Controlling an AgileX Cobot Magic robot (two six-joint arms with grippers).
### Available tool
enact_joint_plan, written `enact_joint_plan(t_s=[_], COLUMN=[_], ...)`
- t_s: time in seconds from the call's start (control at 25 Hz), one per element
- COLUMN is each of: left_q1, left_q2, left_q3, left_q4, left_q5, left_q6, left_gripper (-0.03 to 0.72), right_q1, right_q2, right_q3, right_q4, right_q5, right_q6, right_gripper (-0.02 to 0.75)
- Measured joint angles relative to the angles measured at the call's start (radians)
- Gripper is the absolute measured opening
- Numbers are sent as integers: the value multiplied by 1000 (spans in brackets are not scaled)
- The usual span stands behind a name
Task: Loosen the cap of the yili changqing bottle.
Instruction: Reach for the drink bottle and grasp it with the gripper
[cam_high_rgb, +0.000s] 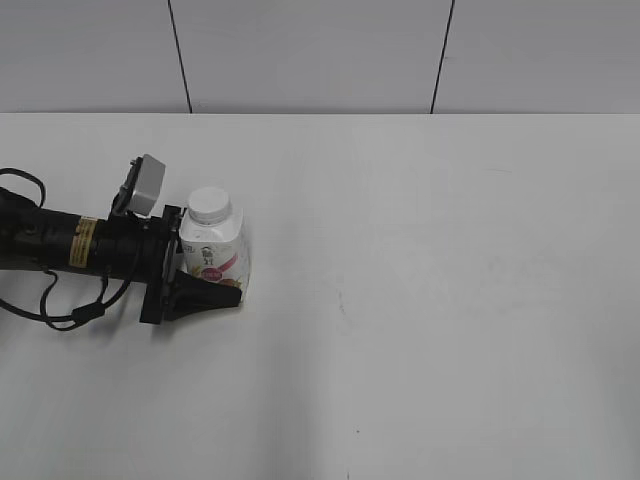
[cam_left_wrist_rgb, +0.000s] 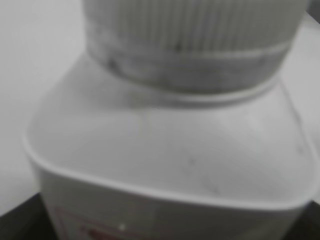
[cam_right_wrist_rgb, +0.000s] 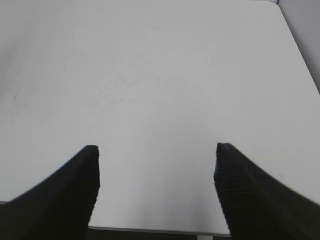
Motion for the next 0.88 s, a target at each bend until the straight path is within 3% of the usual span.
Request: enact_joint_plan(t_s=[0.28,0.56,0.88], left_q1=[0,0,0], left_q2=[7,7,6], left_q3=[0,0,0], left_q4=[-1,-1,-10], left_q5=[0,3,4], left_q6=[3,4,-9], left_gripper=[563,449,429], right_q1=[0,0,0], right_q2=[0,0,0], right_q3=[0,0,0], right_q4=[0,0,0], right_q5=[0,0,0], right_q6=[0,0,0], right_gripper=[565,565,565])
